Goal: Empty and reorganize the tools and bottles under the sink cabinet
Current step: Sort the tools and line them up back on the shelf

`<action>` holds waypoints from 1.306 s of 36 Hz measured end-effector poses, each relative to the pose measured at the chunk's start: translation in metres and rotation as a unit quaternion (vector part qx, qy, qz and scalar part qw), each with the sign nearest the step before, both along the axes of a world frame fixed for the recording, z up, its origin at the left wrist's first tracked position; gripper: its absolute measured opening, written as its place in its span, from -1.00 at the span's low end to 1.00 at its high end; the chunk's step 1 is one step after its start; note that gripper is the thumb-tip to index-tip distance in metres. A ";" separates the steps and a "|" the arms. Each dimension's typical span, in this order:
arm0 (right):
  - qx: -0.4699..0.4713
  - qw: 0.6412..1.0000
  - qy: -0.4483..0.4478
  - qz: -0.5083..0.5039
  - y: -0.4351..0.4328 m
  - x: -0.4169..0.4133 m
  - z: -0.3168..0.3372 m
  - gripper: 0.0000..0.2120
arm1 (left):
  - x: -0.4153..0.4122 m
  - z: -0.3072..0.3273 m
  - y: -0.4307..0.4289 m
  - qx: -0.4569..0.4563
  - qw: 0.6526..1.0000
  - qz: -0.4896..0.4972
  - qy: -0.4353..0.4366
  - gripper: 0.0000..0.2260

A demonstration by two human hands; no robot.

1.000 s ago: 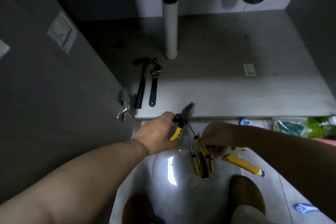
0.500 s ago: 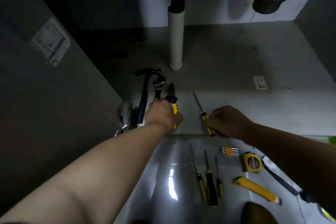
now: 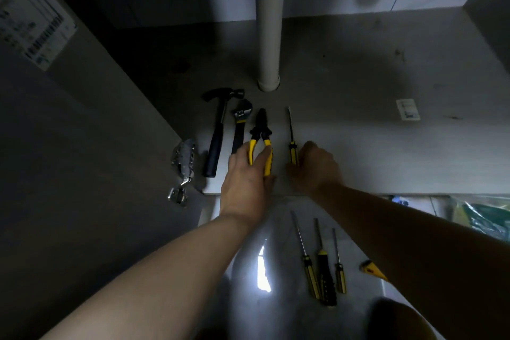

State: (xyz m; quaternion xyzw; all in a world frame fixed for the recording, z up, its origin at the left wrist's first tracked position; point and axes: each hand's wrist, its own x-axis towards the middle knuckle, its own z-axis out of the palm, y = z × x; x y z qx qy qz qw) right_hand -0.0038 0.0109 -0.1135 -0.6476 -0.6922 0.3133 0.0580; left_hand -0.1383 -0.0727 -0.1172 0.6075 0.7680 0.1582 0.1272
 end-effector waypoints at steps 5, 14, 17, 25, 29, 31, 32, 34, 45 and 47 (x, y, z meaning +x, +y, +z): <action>0.029 0.999 0.038 -0.017 -0.008 -0.001 -0.002 -0.74 | 0.003 0.000 0.001 0.014 1.000 0.001 0.004 -0.48; 0.024 0.997 0.066 -0.036 -0.008 -0.022 -0.005 -0.76 | 0.002 0.004 0.007 -0.014 0.999 0.006 0.048 -0.42; 0.017 0.996 0.073 -0.043 -0.008 -0.024 -0.005 -0.77 | 0.002 0.005 0.007 -0.013 0.999 0.003 0.041 -0.44; 0.007 0.995 0.088 -0.039 -0.009 -0.021 -0.003 -0.77 | 0.002 0.000 0.004 0.011 0.999 -0.001 0.033 -0.44; 0.007 0.994 0.103 -0.020 -0.015 -0.010 0.003 -0.78 | 0.006 -0.002 -0.002 0.018 0.998 0.009 0.062 -0.46; 0.012 0.996 0.093 0.000 -0.024 0.005 0.006 -0.82 | 0.010 -0.001 -0.008 0.036 0.997 0.006 0.073 -0.51; 0.019 0.996 0.083 0.023 -0.030 0.015 0.007 -0.82 | 0.013 0.000 -0.012 0.051 0.995 -0.010 0.081 -0.56; 0.041 0.994 0.044 0.087 -0.044 0.038 0.005 -0.80 | 0.020 -0.001 -0.021 0.083 0.988 -0.080 0.100 -0.68; -0.343 0.928 -0.094 0.111 -0.081 0.106 -0.037 -0.79 | 0.065 -0.054 -0.087 -0.229 0.903 -0.354 -0.080 -0.64; -0.364 0.921 -0.099 0.099 -0.088 0.107 -0.046 -0.77 | 0.074 -0.062 -0.096 -0.258 0.895 -0.343 -0.119 -0.64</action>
